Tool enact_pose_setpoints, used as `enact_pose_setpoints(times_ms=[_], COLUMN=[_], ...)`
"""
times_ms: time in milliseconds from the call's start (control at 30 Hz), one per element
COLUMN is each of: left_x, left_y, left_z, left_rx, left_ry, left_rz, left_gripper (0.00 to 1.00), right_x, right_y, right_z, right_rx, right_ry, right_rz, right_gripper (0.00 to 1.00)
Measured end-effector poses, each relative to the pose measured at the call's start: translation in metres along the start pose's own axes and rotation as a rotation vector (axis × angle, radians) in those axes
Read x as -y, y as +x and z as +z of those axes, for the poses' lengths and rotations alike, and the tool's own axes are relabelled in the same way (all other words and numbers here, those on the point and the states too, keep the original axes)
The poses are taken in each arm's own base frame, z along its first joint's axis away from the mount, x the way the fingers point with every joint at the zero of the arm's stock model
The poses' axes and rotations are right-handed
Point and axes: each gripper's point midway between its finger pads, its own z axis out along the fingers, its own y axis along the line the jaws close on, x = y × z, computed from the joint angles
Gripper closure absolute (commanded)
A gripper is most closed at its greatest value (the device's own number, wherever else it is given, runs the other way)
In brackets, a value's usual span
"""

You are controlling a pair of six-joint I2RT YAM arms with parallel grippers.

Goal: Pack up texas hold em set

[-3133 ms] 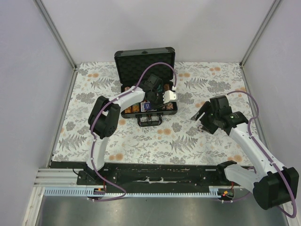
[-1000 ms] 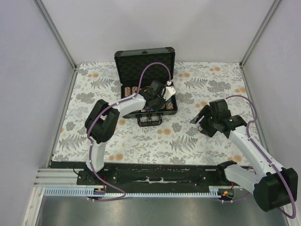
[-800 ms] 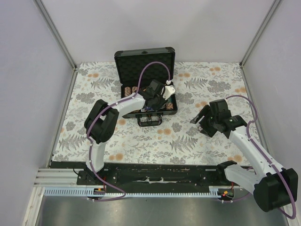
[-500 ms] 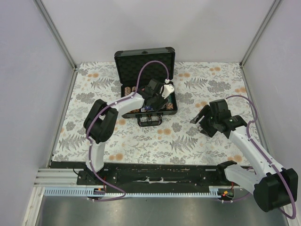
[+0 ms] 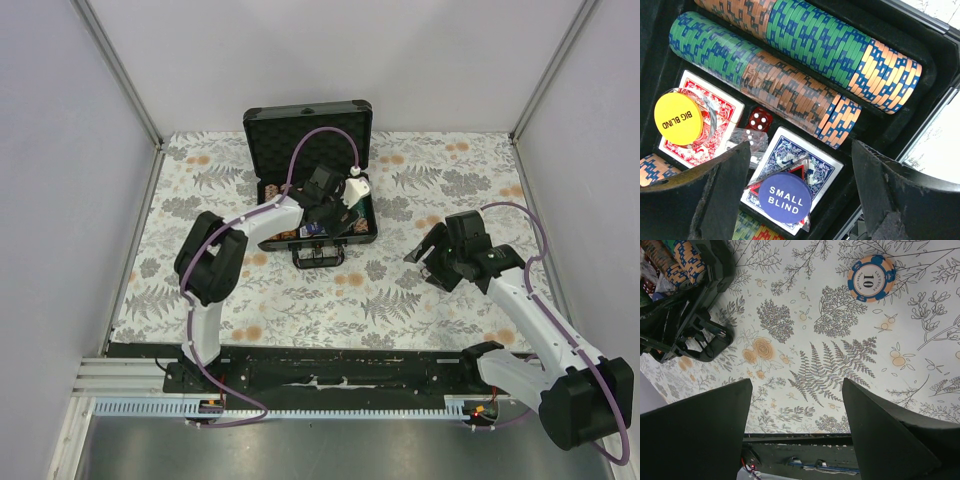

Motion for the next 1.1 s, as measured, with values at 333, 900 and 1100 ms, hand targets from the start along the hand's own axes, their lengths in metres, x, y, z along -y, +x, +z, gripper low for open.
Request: enact_pose_setpoints(times_ms=[333,900,1100], left_x=[0.001,-0.006,0.01], left_y=[-0.015,-0.083,-0.092], left_z=[-0.015,-0.141,-0.179], left_rx=[0.049,0.371,0.512], left_ry=[0.024,-0.04,0.016], left_rz=[0.025,-0.088,-0.216], left_gripper=[0.1,0.07,0.07], right_x=[0.008,0.042,0.052], right_y=[0.0,-0.023,-0.026], right_z=[0.003,0.028,0.044], right_rx=[-0.002,0.018,-0.005], right_ry=[0.037,0.306,0.389], right_rz=[-0.026,-0.178,-0.206], right_gripper=[0.19,0.16,0.19])
